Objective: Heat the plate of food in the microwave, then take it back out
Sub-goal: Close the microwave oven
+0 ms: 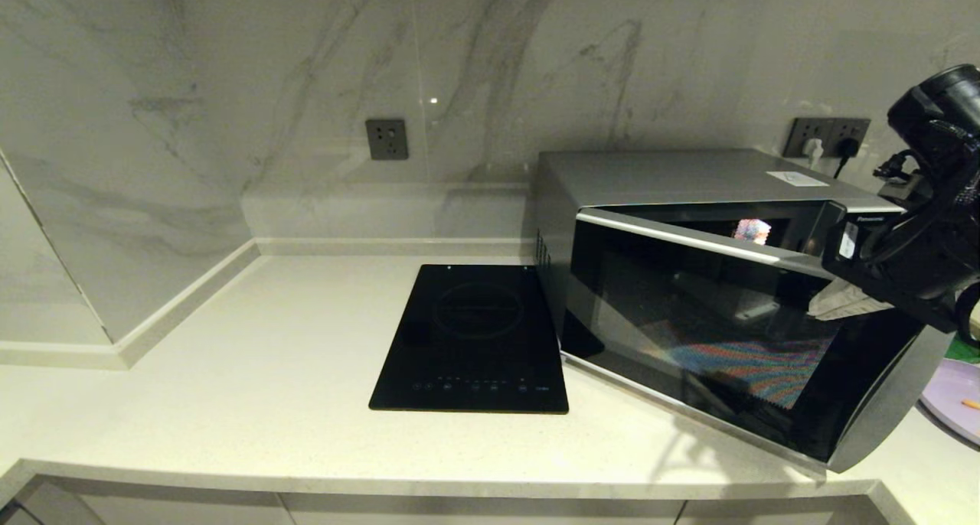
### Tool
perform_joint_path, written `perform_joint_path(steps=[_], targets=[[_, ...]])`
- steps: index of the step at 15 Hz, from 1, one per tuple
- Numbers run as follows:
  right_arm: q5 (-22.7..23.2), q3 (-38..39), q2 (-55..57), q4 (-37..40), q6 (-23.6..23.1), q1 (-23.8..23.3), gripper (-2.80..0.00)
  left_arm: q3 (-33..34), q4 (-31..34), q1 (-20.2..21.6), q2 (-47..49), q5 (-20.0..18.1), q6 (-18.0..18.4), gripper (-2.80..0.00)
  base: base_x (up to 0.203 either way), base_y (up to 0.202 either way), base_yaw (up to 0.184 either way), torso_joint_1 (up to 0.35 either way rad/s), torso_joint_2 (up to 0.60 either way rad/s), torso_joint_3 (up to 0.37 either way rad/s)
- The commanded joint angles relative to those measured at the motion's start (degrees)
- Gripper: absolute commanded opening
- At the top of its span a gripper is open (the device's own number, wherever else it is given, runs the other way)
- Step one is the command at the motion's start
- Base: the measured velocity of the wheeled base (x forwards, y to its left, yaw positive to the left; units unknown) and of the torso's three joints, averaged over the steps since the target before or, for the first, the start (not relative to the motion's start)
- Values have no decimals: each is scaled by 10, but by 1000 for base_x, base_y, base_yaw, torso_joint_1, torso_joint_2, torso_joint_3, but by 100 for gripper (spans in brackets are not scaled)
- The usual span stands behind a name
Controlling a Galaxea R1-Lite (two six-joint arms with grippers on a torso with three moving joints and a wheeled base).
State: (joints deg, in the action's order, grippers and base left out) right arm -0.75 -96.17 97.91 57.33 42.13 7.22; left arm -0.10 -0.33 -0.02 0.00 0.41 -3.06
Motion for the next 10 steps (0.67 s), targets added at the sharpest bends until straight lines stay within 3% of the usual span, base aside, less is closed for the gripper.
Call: perform_joint_path(steps=[1, 5, 10], targets=[[-13, -17, 45, -10, 42, -12, -280, 0, 0, 0, 0, 1, 0, -280, 0, 0, 0, 0, 0, 0], [-14, -79, 108, -21, 54, -72, -280, 0, 0, 0, 0, 0, 0, -280, 0, 0, 0, 0, 0, 0], [-15, -86, 139, -92, 54, -128, -280, 0, 0, 0, 0, 0, 0, -280, 0, 0, 0, 0, 0, 0]])
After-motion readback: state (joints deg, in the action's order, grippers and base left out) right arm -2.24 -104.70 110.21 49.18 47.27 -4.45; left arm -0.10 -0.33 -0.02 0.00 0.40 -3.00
